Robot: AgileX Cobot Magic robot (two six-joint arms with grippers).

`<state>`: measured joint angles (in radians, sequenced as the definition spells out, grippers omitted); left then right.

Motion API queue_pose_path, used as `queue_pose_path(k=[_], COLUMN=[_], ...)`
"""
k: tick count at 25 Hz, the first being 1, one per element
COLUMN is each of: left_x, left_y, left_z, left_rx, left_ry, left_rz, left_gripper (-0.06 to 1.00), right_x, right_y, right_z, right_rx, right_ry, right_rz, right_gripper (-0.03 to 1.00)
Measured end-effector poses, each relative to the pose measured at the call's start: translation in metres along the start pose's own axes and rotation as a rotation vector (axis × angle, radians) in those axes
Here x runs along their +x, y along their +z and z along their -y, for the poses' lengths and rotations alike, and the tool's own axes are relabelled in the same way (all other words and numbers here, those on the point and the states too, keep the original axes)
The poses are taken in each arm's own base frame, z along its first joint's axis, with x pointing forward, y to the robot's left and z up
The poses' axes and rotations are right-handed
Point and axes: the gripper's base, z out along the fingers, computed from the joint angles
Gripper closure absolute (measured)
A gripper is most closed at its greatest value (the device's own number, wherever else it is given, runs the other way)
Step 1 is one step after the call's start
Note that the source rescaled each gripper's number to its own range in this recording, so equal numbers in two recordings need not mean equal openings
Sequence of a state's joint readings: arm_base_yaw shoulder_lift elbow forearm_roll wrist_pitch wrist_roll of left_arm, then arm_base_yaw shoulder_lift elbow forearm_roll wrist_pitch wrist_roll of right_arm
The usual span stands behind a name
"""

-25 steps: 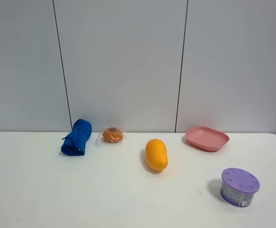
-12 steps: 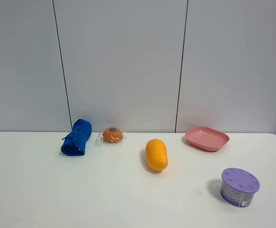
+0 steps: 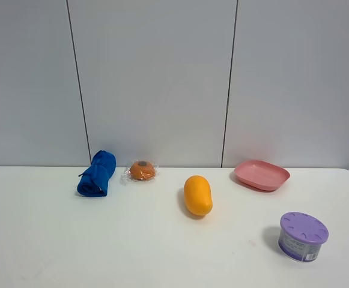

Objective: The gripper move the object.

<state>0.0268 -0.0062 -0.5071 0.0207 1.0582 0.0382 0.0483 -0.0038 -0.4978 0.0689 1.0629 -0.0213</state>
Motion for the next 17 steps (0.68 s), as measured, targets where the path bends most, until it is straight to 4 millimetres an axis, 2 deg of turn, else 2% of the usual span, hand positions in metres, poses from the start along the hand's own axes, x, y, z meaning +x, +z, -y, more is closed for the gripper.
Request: queue_pose_path(k=[17], left_x=[0.0000], left_y=[0.0000], left_z=[0.0008], left_rx=[-0.006], left_ry=[0.009], left_rz=[0.000], left_gripper=[0.20], right_x=[0.0000], right_y=[0.0000], right_z=[0.0000], right_rx=[0.000], right_ry=[0.000], right_rz=[0.000], right_gripper=[-0.03])
